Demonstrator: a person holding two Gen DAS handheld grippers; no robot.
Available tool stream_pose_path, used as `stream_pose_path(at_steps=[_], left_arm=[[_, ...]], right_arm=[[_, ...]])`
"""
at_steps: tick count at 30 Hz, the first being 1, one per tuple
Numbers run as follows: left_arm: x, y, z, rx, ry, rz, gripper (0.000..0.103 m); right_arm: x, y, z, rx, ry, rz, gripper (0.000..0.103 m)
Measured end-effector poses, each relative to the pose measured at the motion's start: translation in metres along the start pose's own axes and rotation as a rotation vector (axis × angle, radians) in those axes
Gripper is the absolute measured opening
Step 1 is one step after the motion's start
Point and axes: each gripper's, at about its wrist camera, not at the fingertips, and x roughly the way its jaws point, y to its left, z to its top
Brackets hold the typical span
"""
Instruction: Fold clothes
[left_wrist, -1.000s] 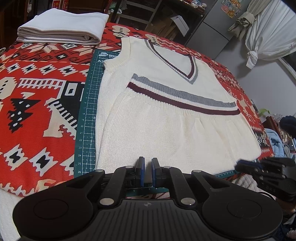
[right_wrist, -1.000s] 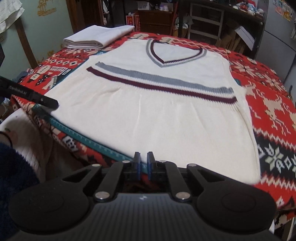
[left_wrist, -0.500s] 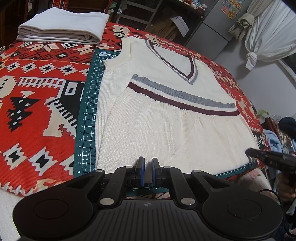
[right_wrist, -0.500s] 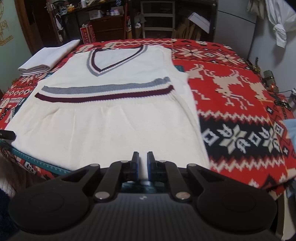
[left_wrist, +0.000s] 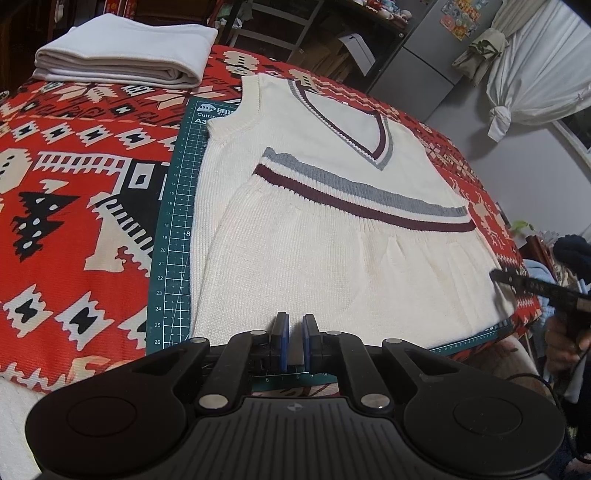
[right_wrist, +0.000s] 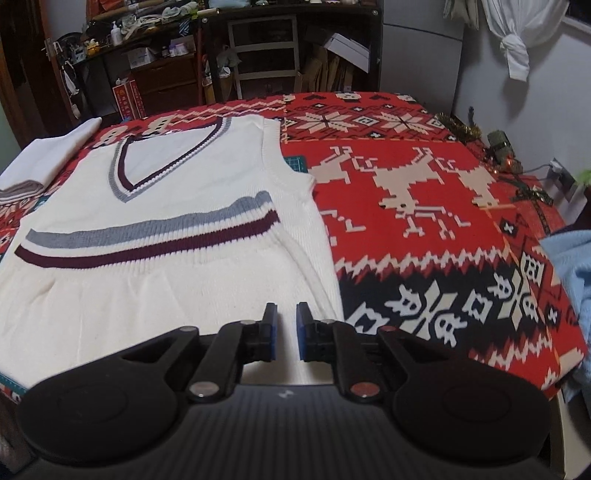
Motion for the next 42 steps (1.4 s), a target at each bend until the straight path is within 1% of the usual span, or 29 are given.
stream_pose_path(at_steps=[3, 4, 5, 8, 10, 11, 13, 14, 15, 16, 17, 18, 19, 20, 21, 22, 23, 24, 25, 26, 27, 29, 30, 33, 38, 42], left_arm=[[0.0, -0.001, 0.0, 0.003, 0.0, 0.004, 0.009], [0.0, 0.0, 0.0, 0.002, 0.001, 0.004, 0.009], [0.0, 0.0, 0.0, 0.001, 0.001, 0.003, 0.009], [0.001, 0.0, 0.001, -0.002, 0.003, 0.002, 0.009], [0.001, -0.004, 0.003, 0.013, 0.013, 0.021, 0.009], [0.002, -0.009, 0.004, 0.035, 0.015, 0.044, 0.009], [0.003, -0.022, 0.005, 0.087, 0.017, 0.097, 0.009], [0.003, -0.028, 0.007, 0.111, 0.008, 0.118, 0.016], [0.004, -0.035, 0.009, 0.134, -0.004, 0.138, 0.03], [0.004, -0.042, 0.011, 0.158, -0.017, 0.157, 0.038], [0.004, -0.049, 0.013, 0.181, -0.029, 0.177, 0.052], [0.006, -0.054, 0.016, 0.194, -0.038, 0.188, 0.06], [0.008, -0.059, 0.02, 0.205, -0.045, 0.196, 0.063], [0.013, -0.065, 0.024, 0.219, -0.047, 0.217, 0.066], [0.019, -0.07, 0.027, 0.234, -0.048, 0.25, 0.07], [0.026, -0.075, 0.03, 0.248, -0.047, 0.279, 0.072], [0.034, -0.078, 0.031, 0.26, -0.044, 0.292, 0.077], [0.041, -0.079, 0.032, 0.27, -0.036, 0.294, 0.079], [0.049, -0.081, 0.032, 0.28, -0.023, 0.3, 0.079], [0.057, -0.082, 0.031, 0.289, -0.009, 0.308, 0.08], [0.062, -0.083, 0.028, 0.298, -0.014, 0.318, 0.09], [0.064, -0.083, 0.024, 0.303, -0.048, 0.352, 0.102], [0.065, -0.081, 0.023, 0.296, -0.058, 0.356, 0.103], [0.063, -0.075, 0.023, 0.265, -0.06, 0.336, 0.103], [0.062, -0.076, 0.018, 0.276, -0.087, 0.328, 0.103], [0.061, -0.074, 0.021, 0.3, -0.074, 0.308, 0.103]], right_arm=[[-0.006, -0.005, -0.006, -0.002, 0.005, -0.003, 0.013], [-0.01, -0.007, -0.01, -0.004, 0.009, -0.01, 0.013], [-0.014, -0.01, -0.015, -0.008, 0.012, -0.018, 0.016], [-0.03, -0.019, -0.033, -0.012, 0.02, -0.021, 0.017], [-0.04, -0.021, -0.039, -0.008, 0.023, -0.02, 0.02], [-0.043, -0.02, -0.04, -0.008, 0.02, -0.016, 0.024], [-0.048, -0.016, -0.038, -0.011, 0.011, -0.005, 0.027], [-0.05, -0.011, -0.035, -0.023, -0.001, 0.0, 0.03], [-0.051, -0.004, -0.031, -0.042, -0.015, 0.009, 0.036], [-0.052, 0.003, -0.027, -0.062, -0.029, 0.02, 0.04], [-0.052, 0.01, -0.023, -0.082, -0.044, 0.03, 0.051], [-0.05, 0.019, -0.018, -0.104, -0.049, 0.043, 0.064], [-0.047, 0.028, -0.014, -0.127, -0.053, 0.057, 0.069], [-0.044, 0.036, -0.01, -0.15, -0.056, 0.071, 0.079], [-0.039, 0.045, -0.008, -0.179, -0.058, 0.075, 0.084], [-0.035, 0.054, -0.007, -0.21, -0.06, 0.075, 0.086], [-0.03, 0.062, -0.006, -0.241, -0.061, 0.075, 0.089], [-0.024, 0.069, -0.006, -0.26, -0.061, 0.072, 0.091], [-0.018, 0.074, -0.006, -0.269, -0.054, 0.07, 0.093], [-0.011, 0.078, -0.007, -0.274, -0.04, 0.066, 0.097], [-0.003, 0.079, -0.01, -0.271, -0.019, 0.059, 0.101], [0.01, 0.078, -0.015, -0.248, 0.01, 0.051, 0.102], [0.012, 0.076, -0.017, -0.229, 0.005, 0.053, 0.103], [0.012, 0.072, -0.023, -0.186, -0.017, 0.056, 0.103], [0.01, 0.07, -0.028, -0.181, -0.047, 0.05, 0.103], [0.012, 0.071, -0.023, -0.185, -0.019, 0.049, 0.103]])
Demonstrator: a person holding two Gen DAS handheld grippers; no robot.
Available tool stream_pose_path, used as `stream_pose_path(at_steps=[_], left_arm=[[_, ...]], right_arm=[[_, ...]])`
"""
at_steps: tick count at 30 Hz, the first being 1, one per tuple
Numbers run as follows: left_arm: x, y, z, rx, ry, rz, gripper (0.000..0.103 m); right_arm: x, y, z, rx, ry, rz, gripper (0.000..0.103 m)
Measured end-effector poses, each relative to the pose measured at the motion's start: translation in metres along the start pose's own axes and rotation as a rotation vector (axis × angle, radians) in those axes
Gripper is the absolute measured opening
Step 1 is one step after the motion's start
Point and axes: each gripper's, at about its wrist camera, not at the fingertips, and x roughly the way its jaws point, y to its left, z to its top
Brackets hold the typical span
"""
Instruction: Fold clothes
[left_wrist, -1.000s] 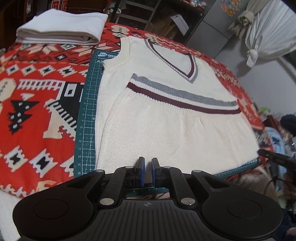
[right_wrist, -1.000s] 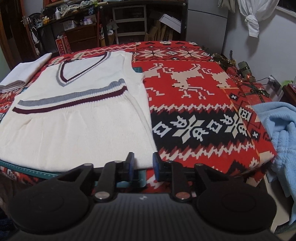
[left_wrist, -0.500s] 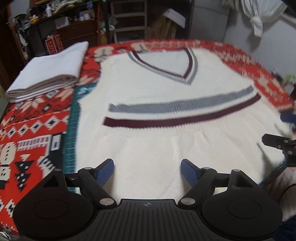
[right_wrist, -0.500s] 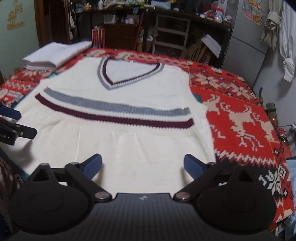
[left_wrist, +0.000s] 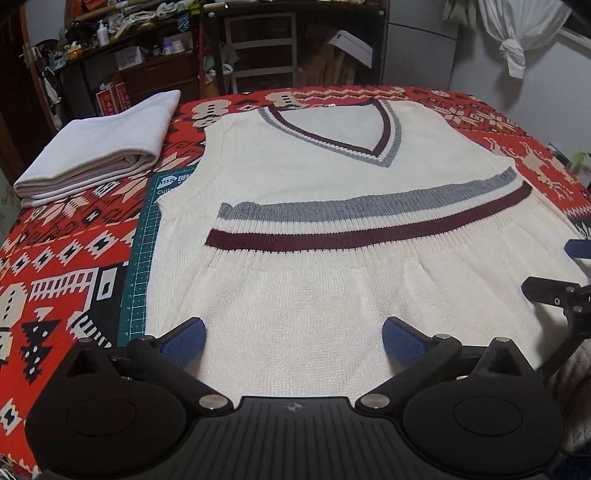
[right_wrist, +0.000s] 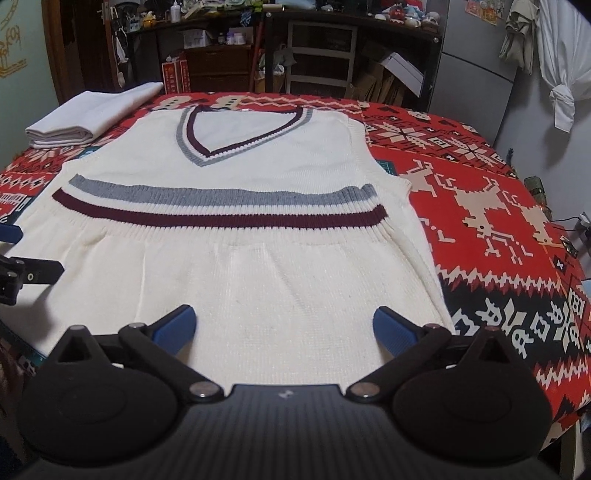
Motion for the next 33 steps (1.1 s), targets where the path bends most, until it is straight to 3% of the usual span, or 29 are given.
stream_pose_path(at_steps=[12, 25, 31, 33], left_arm=[[0.001, 0.004, -0.001, 0.064, -0.02, -0.045, 0.103], [0.001, 0.004, -0.001, 0.048, -0.033, -0.048, 0.102], [-0.016, 0.013, 0.005, -0.022, -0.056, -0.1, 0.079], [-0.027, 0.021, 0.006, -0.09, -0.07, -0.154, 0.073]], right_arm=[[0.002, -0.004, 0.002, -0.056, 0.011, 0.048, 0.103], [-0.005, -0.004, -0.007, -0.025, -0.057, 0.032, 0.102], [-0.024, 0.002, -0.002, -0.052, -0.108, 0.092, 0.098], [-0.031, 0.007, 0.001, -0.087, -0.117, 0.085, 0.087]])
